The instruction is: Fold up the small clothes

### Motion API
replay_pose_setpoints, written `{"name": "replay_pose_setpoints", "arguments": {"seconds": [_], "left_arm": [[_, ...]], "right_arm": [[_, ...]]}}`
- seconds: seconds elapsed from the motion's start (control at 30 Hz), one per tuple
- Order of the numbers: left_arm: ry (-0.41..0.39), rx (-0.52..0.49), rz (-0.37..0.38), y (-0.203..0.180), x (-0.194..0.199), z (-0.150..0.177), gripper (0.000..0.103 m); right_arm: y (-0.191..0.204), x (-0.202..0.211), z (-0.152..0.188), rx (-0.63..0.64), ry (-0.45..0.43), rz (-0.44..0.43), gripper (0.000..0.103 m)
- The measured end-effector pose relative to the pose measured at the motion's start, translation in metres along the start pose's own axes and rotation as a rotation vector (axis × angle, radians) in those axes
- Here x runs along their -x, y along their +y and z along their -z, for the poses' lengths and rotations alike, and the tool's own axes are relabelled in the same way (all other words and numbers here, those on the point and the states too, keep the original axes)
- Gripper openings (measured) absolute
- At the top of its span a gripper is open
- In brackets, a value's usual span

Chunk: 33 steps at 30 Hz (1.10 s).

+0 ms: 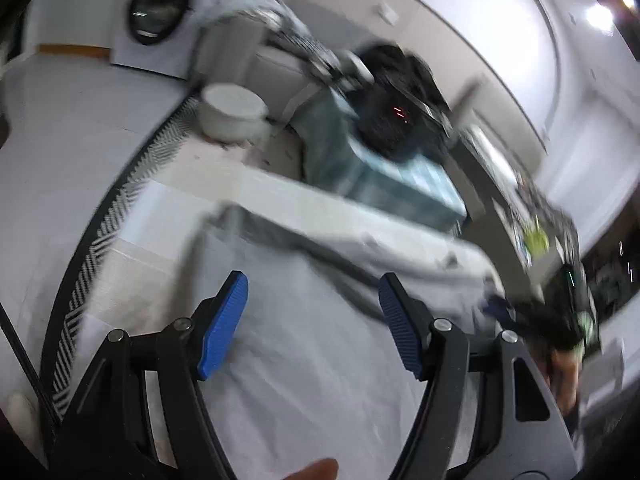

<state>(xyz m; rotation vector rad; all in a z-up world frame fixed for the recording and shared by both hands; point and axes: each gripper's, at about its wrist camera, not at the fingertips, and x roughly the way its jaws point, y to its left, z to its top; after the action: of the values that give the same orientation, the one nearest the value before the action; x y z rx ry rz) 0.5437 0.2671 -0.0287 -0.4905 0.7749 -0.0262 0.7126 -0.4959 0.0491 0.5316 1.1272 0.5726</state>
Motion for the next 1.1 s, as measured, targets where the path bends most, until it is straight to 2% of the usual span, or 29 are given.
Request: {"name": "replay_pose_setpoints", "arguments": {"seconds": [0.1, 0.17, 0.2, 0.27, 0.33, 0.43, 0.5, 0.57, 0.67, 0.73, 0.77, 0.83, 0.93, 1.03, 1.1], "left_arm": [[0.093, -0.07, 0.056, -0.028, -0.02, 0.007, 0.064], [0.127, -0.103, 0.071, -0.041, -0.031, 0.011, 0.064], [0.138, -0.117, 0.055, -0.049, -0.039, 0.013, 0.064], [0.177, -0.165, 0.027, -0.065, -0.059, 0.017, 0.064], [0.218, -0.231, -0.004, -0.082, -0.08, 0.021, 0.065], [0.257, -0.259, -0.039, -0.095, -0.109, 0.021, 0.065], [0.248, -0.21, -0.033, -0.096, -0.122, 0.013, 0.064], [0.201, -0.164, -0.014, -0.095, -0.127, 0.002, 0.064], [0.071, -0.034, -0.07, -0.079, -0.124, -0.024, 0.064], [0.041, 0.021, -0.074, -0.069, -0.12, -0.033, 0.062], [0.034, 0.031, -0.074, -0.066, -0.116, -0.034, 0.062], [0.039, 0.018, -0.066, -0.065, -0.107, -0.033, 0.062], [0.043, -0.013, -0.059, -0.066, -0.094, -0.027, 0.062], [0.048, -0.025, -0.034, -0.068, -0.081, -0.021, 0.062], [0.053, -0.043, -0.021, -0.072, -0.074, -0.017, 0.062]], "right_arm": [[0.004, -0.024, -0.011, -0.035, 0.01, -0.045, 0.041], [0.003, -0.029, -0.025, -0.077, -0.048, -0.126, 0.045], [0.003, -0.031, -0.029, -0.098, -0.075, -0.148, 0.046], [0.0, -0.036, -0.038, -0.143, -0.092, -0.136, 0.046], [0.004, -0.04, -0.04, -0.143, -0.059, -0.115, 0.046], [0.021, -0.024, -0.032, -0.018, -0.051, -0.083, 0.046], [0.027, -0.009, -0.022, 0.047, -0.048, -0.064, 0.046], [0.028, 0.002, -0.012, 0.086, -0.034, -0.045, 0.047], [0.022, -0.001, 0.0, 0.058, 0.044, -0.022, 0.047], [0.015, -0.009, 0.006, 0.034, 0.099, -0.007, 0.047], [0.011, -0.015, 0.009, 0.014, 0.112, -0.007, 0.047], [0.004, -0.024, 0.009, -0.032, 0.109, -0.062, 0.047], [0.003, -0.035, -0.003, -0.089, 0.02, -0.089, 0.047], [0.01, -0.051, -0.019, -0.121, -0.007, -0.162, 0.047], [0.015, -0.061, -0.031, -0.12, -0.025, -0.149, 0.047]]}}
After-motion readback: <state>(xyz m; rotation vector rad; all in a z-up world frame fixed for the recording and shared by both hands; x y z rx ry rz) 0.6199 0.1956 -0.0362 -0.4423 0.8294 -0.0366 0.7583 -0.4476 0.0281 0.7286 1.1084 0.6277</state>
